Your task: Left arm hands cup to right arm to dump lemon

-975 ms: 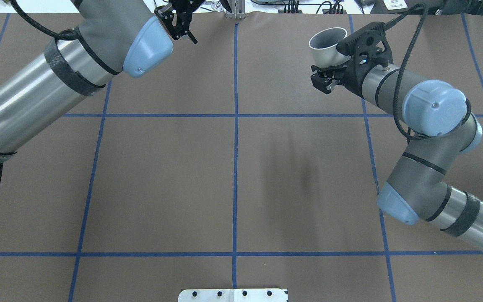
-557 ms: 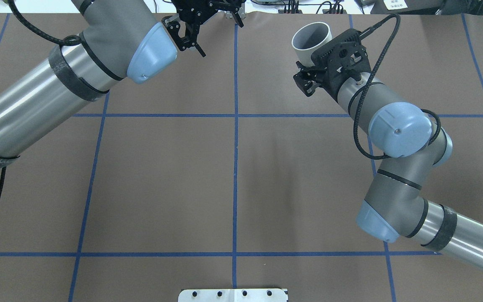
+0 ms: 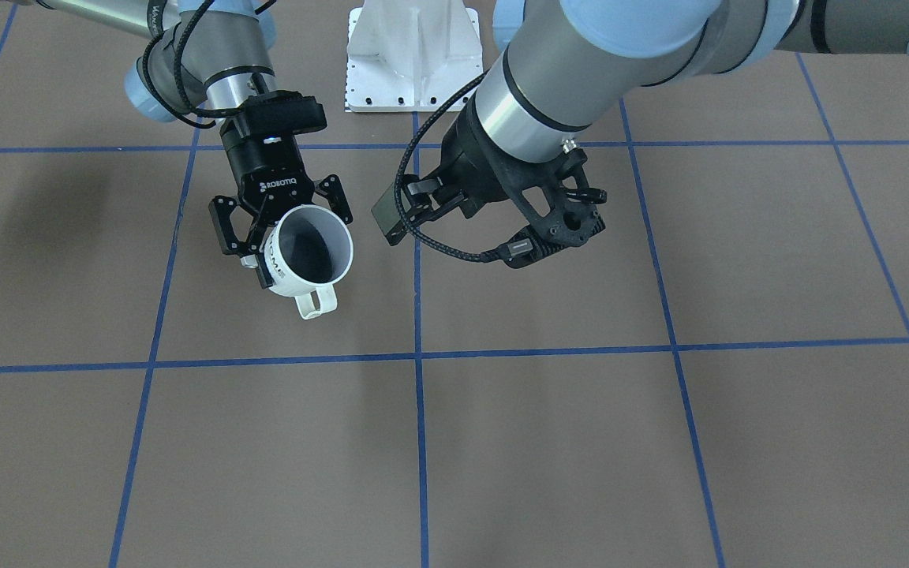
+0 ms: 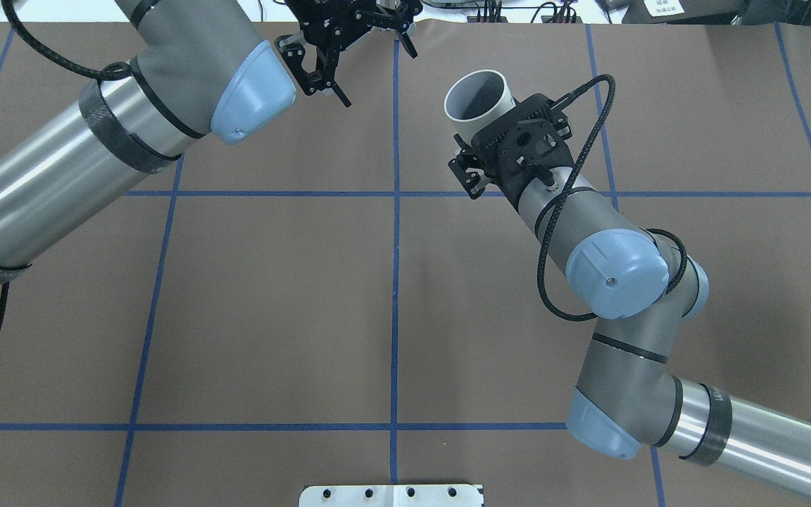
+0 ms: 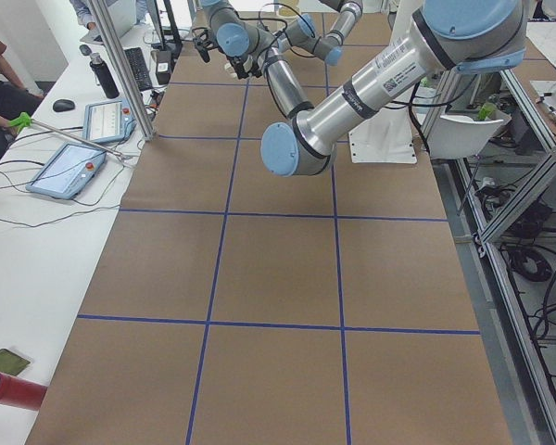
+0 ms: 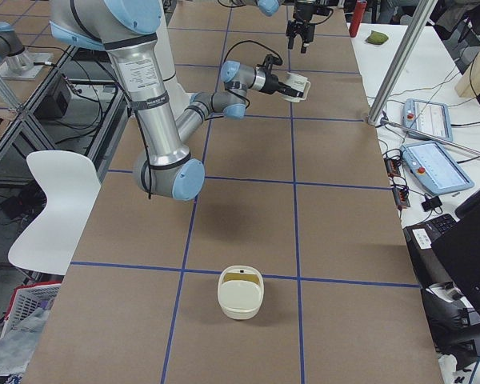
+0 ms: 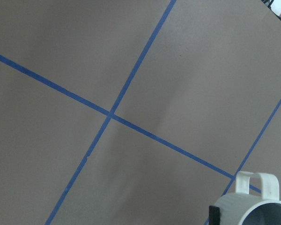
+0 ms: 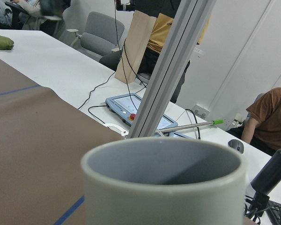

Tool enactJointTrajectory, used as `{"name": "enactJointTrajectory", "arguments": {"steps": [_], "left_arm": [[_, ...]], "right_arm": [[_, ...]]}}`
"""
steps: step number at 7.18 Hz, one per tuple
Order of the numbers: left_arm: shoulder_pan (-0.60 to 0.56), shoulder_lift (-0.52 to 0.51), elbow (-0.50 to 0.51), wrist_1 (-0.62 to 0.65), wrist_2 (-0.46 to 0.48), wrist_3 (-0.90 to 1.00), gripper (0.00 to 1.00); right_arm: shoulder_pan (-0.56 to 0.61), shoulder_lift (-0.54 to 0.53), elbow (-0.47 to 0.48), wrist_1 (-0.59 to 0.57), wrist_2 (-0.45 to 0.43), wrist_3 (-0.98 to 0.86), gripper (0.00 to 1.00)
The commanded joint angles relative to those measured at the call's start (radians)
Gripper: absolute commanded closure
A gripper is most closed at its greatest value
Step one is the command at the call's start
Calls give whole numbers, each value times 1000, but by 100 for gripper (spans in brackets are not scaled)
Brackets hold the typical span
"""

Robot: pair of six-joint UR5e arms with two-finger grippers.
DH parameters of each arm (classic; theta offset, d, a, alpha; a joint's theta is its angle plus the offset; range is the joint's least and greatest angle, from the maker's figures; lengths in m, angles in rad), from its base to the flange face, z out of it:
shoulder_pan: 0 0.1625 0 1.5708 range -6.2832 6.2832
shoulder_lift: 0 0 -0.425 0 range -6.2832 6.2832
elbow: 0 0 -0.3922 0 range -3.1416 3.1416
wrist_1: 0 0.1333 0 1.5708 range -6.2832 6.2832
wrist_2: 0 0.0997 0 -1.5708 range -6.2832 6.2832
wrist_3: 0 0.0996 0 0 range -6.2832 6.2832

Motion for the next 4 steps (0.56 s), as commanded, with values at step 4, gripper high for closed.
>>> {"name": "enactJointTrajectory", "arguments": {"steps": [4], "left_arm": [[60,-1,-3,-4,2,0,12]], "right_arm": [[-41,27,40,-20,3,9,97]]}}
